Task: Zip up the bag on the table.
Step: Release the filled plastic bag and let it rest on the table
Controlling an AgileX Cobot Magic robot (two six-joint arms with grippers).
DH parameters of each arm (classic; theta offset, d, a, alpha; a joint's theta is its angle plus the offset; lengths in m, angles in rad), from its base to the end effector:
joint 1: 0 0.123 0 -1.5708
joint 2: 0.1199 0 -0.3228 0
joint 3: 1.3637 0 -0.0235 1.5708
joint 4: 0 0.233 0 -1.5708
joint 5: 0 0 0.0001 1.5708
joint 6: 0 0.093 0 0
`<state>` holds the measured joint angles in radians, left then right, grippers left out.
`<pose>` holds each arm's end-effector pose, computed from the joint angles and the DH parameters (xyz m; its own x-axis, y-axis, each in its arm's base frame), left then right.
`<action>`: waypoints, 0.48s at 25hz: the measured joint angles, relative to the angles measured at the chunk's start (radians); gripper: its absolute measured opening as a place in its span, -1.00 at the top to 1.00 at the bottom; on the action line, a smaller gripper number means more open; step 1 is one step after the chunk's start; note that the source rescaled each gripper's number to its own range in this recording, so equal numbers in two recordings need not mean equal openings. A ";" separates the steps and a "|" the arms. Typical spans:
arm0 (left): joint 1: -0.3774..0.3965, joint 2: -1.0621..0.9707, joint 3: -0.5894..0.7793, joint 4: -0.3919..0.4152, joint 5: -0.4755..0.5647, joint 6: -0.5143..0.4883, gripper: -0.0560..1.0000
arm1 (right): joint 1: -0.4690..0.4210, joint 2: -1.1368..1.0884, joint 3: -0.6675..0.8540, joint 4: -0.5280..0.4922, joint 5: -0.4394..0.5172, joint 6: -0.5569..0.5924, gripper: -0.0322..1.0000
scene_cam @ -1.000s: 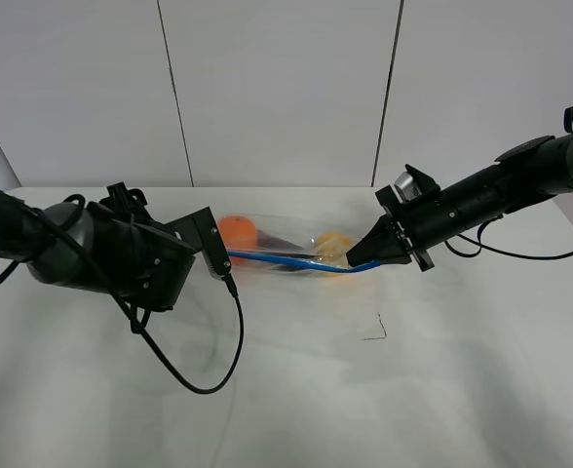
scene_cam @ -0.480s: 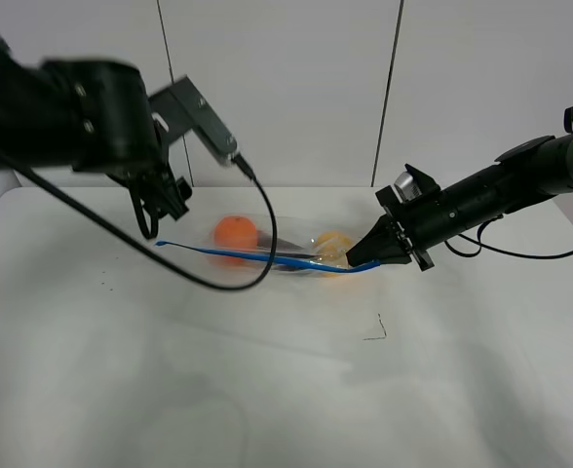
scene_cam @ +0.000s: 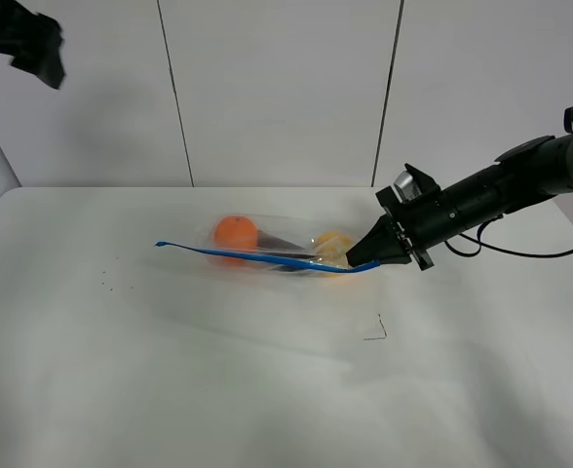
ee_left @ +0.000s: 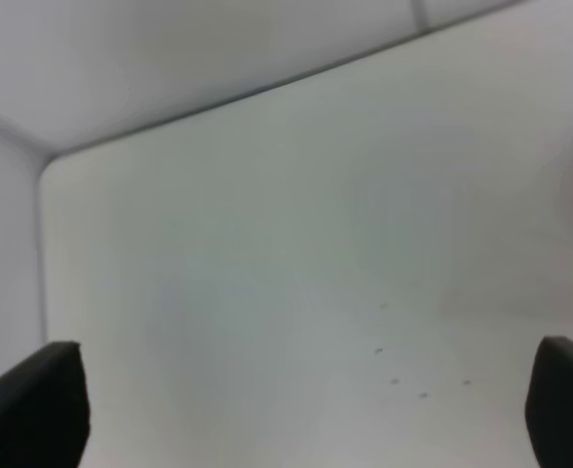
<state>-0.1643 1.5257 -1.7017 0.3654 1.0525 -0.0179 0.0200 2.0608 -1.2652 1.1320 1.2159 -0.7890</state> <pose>0.3076 -0.0217 0.4673 -0.6807 0.2753 -0.6788 0.0489 0.9417 0.3329 0.3758 0.0865 0.2047 -0.9856 -0.0996 -0.1370 -0.1689 0.5193 0.8377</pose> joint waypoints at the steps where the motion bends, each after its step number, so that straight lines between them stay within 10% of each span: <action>1: 0.041 -0.016 0.000 -0.012 0.012 0.001 -1.00 | 0.000 0.000 0.000 0.000 0.000 -0.001 0.94; 12: 0.140 -0.228 0.133 -0.098 0.055 0.005 -1.00 | 0.000 0.000 0.000 0.001 0.000 -0.016 0.94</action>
<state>-0.0243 1.2973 -1.5682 0.2671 1.1073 -0.0130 0.0200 2.0608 -1.2652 1.1330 1.2159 -0.8052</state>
